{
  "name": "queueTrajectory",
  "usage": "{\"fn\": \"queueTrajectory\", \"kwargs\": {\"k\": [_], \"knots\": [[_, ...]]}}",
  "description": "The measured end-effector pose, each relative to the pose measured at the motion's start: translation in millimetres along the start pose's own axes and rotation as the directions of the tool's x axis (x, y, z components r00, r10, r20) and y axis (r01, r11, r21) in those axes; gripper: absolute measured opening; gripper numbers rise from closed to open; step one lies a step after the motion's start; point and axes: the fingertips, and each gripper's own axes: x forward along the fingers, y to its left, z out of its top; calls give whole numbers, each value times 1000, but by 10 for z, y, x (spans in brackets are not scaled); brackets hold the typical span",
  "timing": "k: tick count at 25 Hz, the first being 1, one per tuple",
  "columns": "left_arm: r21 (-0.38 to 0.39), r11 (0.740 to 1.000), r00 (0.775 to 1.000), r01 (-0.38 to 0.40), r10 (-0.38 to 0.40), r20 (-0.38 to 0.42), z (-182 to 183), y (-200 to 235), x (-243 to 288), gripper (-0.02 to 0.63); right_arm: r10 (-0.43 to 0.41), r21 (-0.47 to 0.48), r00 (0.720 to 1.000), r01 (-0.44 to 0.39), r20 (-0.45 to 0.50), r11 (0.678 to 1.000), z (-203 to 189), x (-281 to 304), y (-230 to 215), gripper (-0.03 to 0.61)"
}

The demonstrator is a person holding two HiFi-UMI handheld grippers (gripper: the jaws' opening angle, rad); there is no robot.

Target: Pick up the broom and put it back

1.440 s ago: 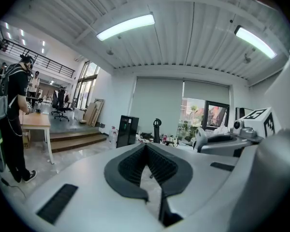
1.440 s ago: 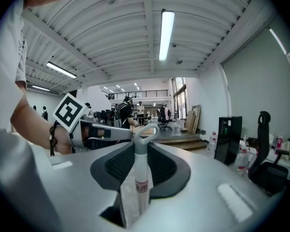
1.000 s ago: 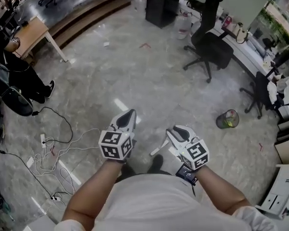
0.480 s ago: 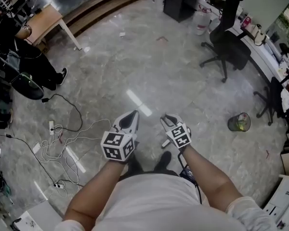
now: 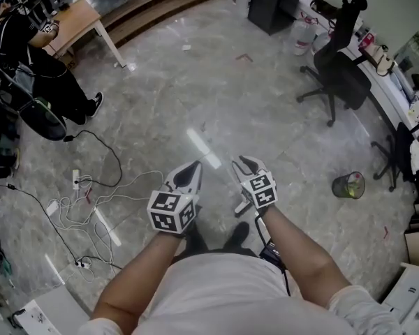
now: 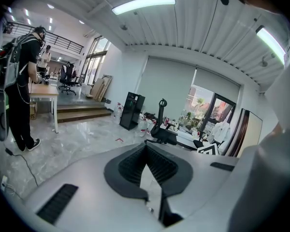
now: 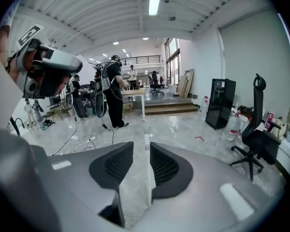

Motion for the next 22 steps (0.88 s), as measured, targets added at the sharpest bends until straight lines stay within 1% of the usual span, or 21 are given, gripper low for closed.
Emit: {"fn": "queueTrajectory", "kwargs": {"k": [4, 9, 13, 18, 22], "knots": [[2, 1000, 1000, 1, -1, 11, 73, -5, -8, 5, 7, 6, 998, -7, 64, 1000, 317, -125, 83, 87], [9, 1000, 999, 4, -4, 37, 151, -67, -47, 5, 10, 13, 983, -13, 184, 1000, 812, -447, 250, 40], [13, 1000, 998, 7, -8, 65, 229, -122, -85, 5, 25, 11, 966, -29, 258, 1000, 1200, -739, 428, 6], [25, 1000, 991, 9, -13, 135, 442, -279, -226, 5, 61, -7, 935, -62, 351, 998, 1649, -1184, 688, 3], [50, 999, 982, 16, -25, 185, 648, -438, -326, 5, 79, -22, 913, -77, 400, 997, 1909, -1474, 819, 2]]}}
